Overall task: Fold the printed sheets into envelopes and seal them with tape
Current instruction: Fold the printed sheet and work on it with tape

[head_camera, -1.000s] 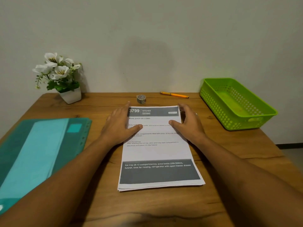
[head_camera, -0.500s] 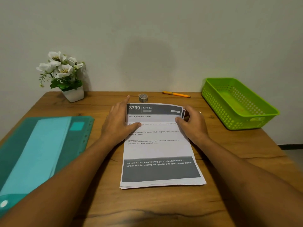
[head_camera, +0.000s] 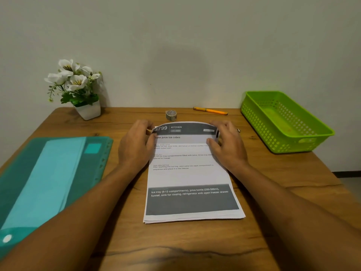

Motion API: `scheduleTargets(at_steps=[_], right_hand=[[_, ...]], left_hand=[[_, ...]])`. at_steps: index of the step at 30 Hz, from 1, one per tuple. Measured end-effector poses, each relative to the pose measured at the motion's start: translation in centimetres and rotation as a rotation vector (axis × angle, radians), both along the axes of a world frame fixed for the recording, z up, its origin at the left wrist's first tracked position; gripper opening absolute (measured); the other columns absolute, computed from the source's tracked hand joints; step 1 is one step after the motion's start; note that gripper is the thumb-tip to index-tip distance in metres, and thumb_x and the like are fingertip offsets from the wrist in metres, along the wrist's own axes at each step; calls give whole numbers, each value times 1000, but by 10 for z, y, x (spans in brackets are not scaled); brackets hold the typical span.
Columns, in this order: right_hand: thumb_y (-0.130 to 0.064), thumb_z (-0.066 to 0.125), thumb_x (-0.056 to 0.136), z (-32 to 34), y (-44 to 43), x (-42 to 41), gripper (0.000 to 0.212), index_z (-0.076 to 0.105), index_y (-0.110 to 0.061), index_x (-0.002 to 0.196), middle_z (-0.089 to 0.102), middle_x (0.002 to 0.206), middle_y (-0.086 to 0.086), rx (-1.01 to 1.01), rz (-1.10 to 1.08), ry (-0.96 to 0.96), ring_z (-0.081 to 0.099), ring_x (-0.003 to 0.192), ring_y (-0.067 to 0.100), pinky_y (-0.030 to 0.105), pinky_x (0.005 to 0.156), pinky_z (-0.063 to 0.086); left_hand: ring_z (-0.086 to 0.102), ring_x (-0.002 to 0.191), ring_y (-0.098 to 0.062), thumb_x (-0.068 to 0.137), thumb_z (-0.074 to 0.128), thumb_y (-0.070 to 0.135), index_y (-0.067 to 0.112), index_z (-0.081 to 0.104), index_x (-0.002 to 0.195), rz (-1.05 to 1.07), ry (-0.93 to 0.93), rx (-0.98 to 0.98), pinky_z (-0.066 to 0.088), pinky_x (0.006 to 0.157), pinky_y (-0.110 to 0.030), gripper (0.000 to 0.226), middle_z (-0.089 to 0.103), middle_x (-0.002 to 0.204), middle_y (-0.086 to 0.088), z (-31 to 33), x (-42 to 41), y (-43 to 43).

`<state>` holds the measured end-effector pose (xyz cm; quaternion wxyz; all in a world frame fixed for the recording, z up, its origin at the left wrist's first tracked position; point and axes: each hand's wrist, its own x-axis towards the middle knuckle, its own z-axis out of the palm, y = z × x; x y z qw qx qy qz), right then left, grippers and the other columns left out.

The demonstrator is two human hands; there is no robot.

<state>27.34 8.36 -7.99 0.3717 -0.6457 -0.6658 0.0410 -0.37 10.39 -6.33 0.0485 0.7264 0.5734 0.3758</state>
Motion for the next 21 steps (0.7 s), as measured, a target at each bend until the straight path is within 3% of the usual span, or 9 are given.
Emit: scheduleTargets(at_steps=[5, 11, 17, 21], right_hand=[[-25, 77, 89, -2, -1, -4, 42, 63, -22, 128, 52, 136, 1, 70, -16, -144, 50, 124, 22, 43, 94, 54], [-28, 72, 91, 0, -5, -6, 24, 64, -18, 111, 62, 114, 0, 78, 32, -324, 52, 107, 22, 42, 90, 43], [-39, 71, 86, 24, -2, -16, 24, 68, -20, 102, 65, 111, 6, 133, 135, -711, 57, 103, 29, 47, 93, 40], [-38, 74, 81, 40, 0, -43, 22, 69, -20, 94, 68, 92, 7, 38, 219, -854, 64, 88, 31, 45, 88, 42]], left_hand=[[56, 87, -14, 96, 64, 21, 23, 56, 103, 0, 44, 15, 49, 65, -33, 11, 57, 99, 7, -2, -2, 1], [56, 100, -12, 91, 72, 35, 21, 60, 119, -51, 86, 18, 46, 72, -30, 34, 63, 110, 7, -3, -1, -3], [51, 115, -20, 86, 73, 45, 20, 66, 117, -133, 393, 147, 38, 99, -44, 40, 62, 122, 2, 3, -3, 1], [58, 112, -23, 85, 73, 45, 26, 68, 114, -192, 652, 165, 37, 99, -44, 34, 69, 118, 3, 25, 13, 1]])
